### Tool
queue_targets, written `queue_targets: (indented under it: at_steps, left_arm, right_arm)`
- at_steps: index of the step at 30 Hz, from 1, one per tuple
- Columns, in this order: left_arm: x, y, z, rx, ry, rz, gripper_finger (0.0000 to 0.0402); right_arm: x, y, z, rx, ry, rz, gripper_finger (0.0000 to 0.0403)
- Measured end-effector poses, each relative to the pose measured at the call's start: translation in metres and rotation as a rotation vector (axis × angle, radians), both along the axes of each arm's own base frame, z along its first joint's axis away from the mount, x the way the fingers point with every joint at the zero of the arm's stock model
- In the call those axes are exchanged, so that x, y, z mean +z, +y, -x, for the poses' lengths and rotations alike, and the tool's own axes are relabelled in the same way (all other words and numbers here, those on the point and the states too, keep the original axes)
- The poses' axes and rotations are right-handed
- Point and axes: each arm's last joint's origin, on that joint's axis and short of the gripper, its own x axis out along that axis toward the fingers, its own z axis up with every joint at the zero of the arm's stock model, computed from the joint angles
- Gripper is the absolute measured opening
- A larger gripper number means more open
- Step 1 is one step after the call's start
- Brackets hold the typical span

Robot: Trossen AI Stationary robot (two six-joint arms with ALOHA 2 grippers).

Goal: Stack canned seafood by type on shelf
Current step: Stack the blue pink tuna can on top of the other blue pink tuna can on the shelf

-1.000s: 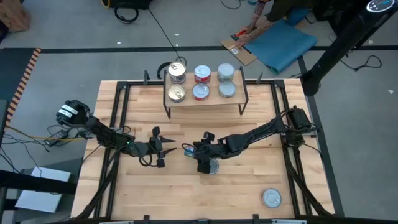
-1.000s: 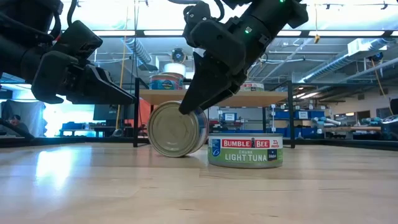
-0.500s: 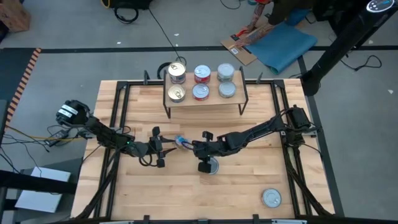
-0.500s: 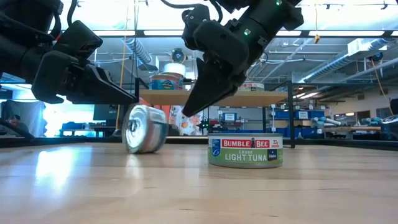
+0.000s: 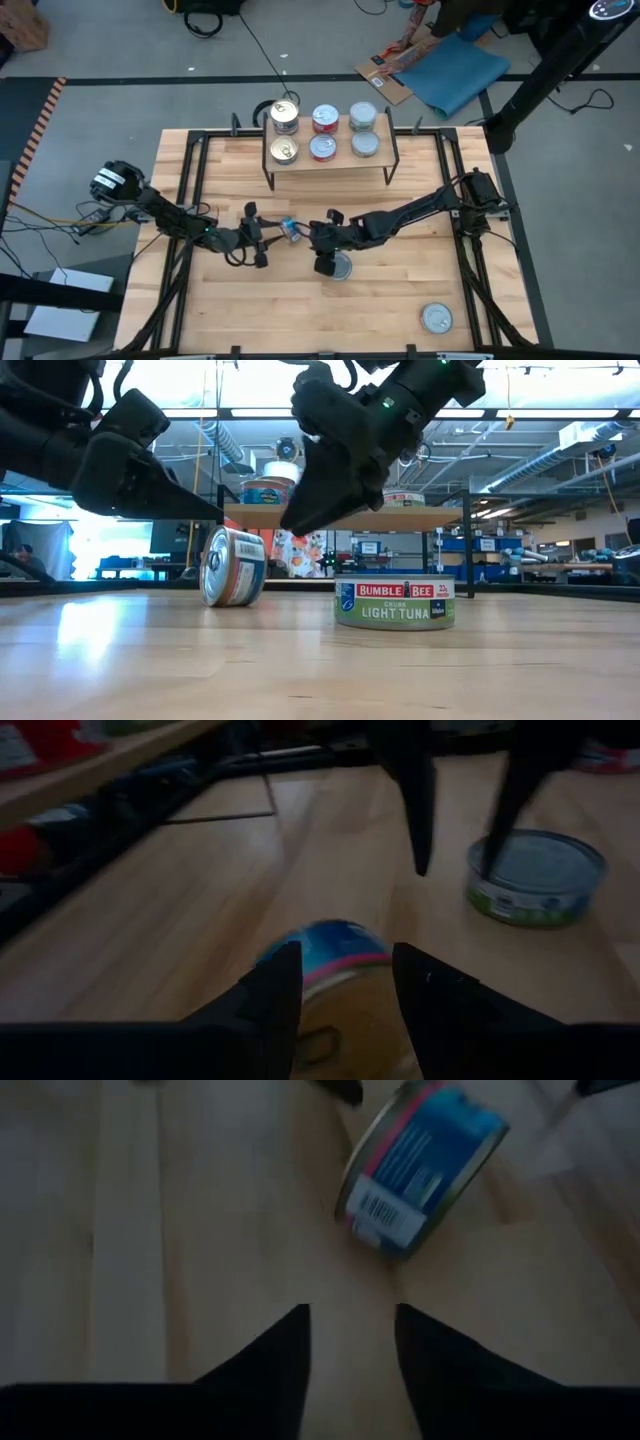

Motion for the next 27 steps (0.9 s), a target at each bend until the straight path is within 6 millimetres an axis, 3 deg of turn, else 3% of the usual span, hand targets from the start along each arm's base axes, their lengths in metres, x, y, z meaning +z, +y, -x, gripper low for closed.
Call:
queue_targets:
  at_steps: [12,18,27]
  left_arm:
    - [0.002,0.000,-0.001,0.031,-0.003,-0.011,0.0163]
    - [0.006,-0.003,0.003,0.089,-0.026,-0.058,0.0163]
    - [0.014,-0.010,0.009,0.076,-0.050,-0.081,0.0163]
  right_arm:
    - [0.000,0.015,-0.016,-0.213,-0.255,0.040,0.0314]
    - [-0.026,0.012,-0.029,-0.272,-0.244,0.036,0.0334]
    - [-0.034,0.011,-0.053,-0.296,-0.250,0.077,0.0334]
